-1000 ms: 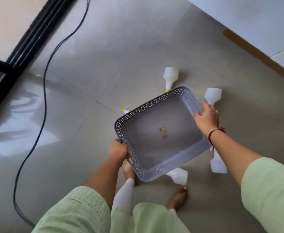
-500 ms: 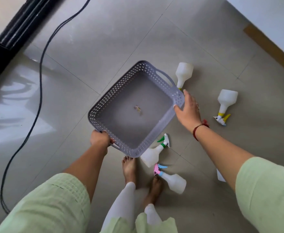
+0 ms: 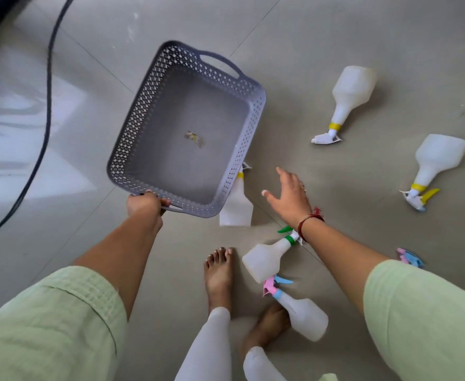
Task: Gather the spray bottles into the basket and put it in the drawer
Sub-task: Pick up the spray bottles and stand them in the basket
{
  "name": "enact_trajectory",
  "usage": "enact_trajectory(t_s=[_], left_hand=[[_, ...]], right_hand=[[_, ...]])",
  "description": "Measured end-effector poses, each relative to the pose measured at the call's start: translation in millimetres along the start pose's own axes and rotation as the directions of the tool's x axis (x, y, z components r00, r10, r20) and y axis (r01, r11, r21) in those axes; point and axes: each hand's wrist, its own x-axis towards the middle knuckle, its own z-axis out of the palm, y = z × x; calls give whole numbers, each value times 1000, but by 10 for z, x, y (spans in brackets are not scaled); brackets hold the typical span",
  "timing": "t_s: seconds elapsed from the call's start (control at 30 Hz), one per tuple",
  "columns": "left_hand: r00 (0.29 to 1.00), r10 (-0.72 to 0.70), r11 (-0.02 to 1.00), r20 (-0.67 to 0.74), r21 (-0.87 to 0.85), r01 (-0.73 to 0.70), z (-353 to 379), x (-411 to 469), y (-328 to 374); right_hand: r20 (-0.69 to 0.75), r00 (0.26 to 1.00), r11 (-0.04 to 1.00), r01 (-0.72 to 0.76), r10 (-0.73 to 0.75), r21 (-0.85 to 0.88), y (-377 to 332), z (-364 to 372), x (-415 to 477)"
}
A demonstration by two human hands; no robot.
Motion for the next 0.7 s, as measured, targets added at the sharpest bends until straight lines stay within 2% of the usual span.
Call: enact_trajectory(t_s=[0.03,0.07,0.1,0.2,0.3,0.37,0.4,0.47,0.53,0.6,0.63,0.67,0.7], left_hand=[[999,-10,999,37,-39,11,65,-17,12],[1000,16,1000,23,-12,-16,185,1,0],[1000,-12,998,12,-58,13,219,92,-11],[991,-43,990,-125,-138,25,161,454,-159],[981,-121,966,-152,-246,81,173,558,-291],[971,-147,939,-187,-335,77,247,584,-305],[963,-103,960,-251,-279,30,310,600,-340],[979,-107,953,-171,-300,51,301,676,-323],[976,-156,952,-150,-286,108,221,680,-297],[971,-211,923,-115,-350,159,246,701,-313],[962,-243,896,-129,-410,171,147,765,-350],[946,-249,901,-210,-407,147,-34,840,-405],[898,-331,847,-291,-510,148,-335,928,-433]], right_hand=[[27,1000,1000,-14,14,7,-8,122,63],[54,998,999,-31,30,15,-23,239,126],[80,995,998,-54,52,26,-45,361,183],[153,975,978,-179,161,110,-177,677,342],[193,938,918,-327,287,223,-333,903,518],[178,927,908,-365,332,206,-396,996,621],[158,926,912,-369,343,182,-411,1023,664],[117,926,914,-374,359,154,-408,1046,722],[95,921,905,-389,378,172,-364,1038,748],[72,903,878,-428,423,214,-275,990,739],[55,889,856,-453,454,251,-216,954,725],[30,873,831,-474,487,290,-143,901,703],[-6,857,812,-486,515,323,-64,832,674]])
